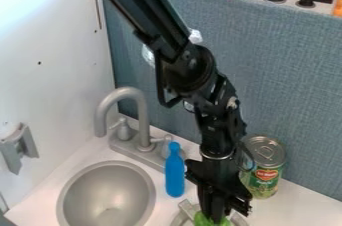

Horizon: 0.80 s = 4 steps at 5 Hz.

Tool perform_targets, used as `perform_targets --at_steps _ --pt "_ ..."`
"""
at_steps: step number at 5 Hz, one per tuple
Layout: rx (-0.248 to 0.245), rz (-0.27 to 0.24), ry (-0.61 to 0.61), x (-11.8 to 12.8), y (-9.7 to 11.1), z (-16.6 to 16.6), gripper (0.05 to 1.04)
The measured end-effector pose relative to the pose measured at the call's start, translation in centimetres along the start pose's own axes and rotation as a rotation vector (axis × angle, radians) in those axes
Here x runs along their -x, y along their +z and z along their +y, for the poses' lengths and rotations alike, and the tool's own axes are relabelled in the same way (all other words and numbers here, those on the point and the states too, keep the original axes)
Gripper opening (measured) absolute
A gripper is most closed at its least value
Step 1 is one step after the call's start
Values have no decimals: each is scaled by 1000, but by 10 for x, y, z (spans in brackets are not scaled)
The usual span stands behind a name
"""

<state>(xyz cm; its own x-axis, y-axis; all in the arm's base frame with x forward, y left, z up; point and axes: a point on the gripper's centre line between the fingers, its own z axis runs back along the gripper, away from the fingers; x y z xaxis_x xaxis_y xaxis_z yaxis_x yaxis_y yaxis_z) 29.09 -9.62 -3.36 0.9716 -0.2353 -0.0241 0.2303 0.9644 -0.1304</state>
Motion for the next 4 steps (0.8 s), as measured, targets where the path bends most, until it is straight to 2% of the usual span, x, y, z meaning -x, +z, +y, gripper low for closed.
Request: perform_targets --at_steps 1,2,3,4 --pt "-4 -31 51 -3 11 -1 640" --pt "-44 -76 100 3 38 -4 929" --pt "-98 -70 71 22 52 -31 1007" --pt "-115 -60 4 37 55 -64 1001"
